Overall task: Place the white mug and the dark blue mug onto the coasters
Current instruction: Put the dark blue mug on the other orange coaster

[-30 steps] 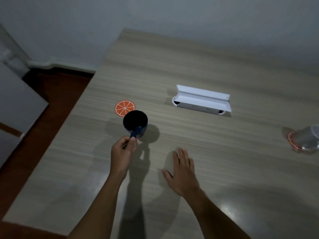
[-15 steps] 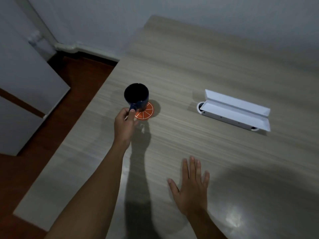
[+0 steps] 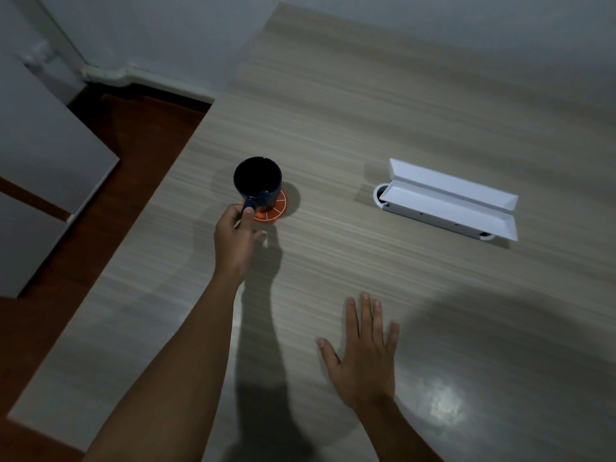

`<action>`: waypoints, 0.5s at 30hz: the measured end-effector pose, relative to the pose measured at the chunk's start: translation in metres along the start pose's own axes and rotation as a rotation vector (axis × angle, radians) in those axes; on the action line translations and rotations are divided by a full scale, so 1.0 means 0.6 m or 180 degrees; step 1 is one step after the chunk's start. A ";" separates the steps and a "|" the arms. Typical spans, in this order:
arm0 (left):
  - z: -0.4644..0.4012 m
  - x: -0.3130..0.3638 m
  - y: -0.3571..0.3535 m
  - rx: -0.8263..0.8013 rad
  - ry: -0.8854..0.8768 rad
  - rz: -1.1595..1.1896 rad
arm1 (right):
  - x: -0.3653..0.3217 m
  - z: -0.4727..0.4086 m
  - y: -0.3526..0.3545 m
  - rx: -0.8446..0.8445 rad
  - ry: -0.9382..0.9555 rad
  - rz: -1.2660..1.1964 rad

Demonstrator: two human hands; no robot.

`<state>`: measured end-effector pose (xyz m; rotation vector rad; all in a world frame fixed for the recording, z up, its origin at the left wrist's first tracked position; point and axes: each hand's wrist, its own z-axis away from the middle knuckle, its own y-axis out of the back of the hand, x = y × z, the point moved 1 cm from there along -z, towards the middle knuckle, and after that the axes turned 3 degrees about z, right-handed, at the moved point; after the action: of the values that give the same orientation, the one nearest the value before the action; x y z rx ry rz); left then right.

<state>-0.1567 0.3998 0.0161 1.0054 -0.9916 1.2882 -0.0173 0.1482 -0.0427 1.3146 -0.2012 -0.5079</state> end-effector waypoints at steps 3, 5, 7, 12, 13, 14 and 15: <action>-0.001 -0.002 0.004 -0.0003 -0.0004 -0.0020 | -0.002 -0.001 0.001 -0.0006 -0.0020 -0.0003; -0.003 -0.003 0.007 -0.0046 -0.0002 -0.0038 | -0.002 -0.001 0.001 -0.0013 -0.0026 0.0008; -0.005 0.000 0.011 -0.0101 0.0021 -0.0083 | 0.000 0.000 0.000 -0.0036 -0.0007 0.0013; -0.014 0.014 0.014 -0.0247 0.0185 -0.0137 | -0.001 0.001 0.004 -0.0050 0.0003 0.0004; -0.015 0.015 0.014 -0.0258 0.0225 -0.0130 | 0.000 0.000 0.004 -0.0069 0.0003 0.0011; -0.014 0.020 0.014 -0.0263 0.0282 -0.0141 | 0.000 -0.001 0.007 -0.0124 -0.0006 0.0016; -0.016 0.019 0.015 -0.0268 0.0324 -0.0165 | 0.000 -0.001 0.010 -0.0192 -0.0016 0.0002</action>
<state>-0.1651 0.4124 0.0247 0.8870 -0.9284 1.2325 -0.0154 0.1496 -0.0370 1.2546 -0.1891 -0.5129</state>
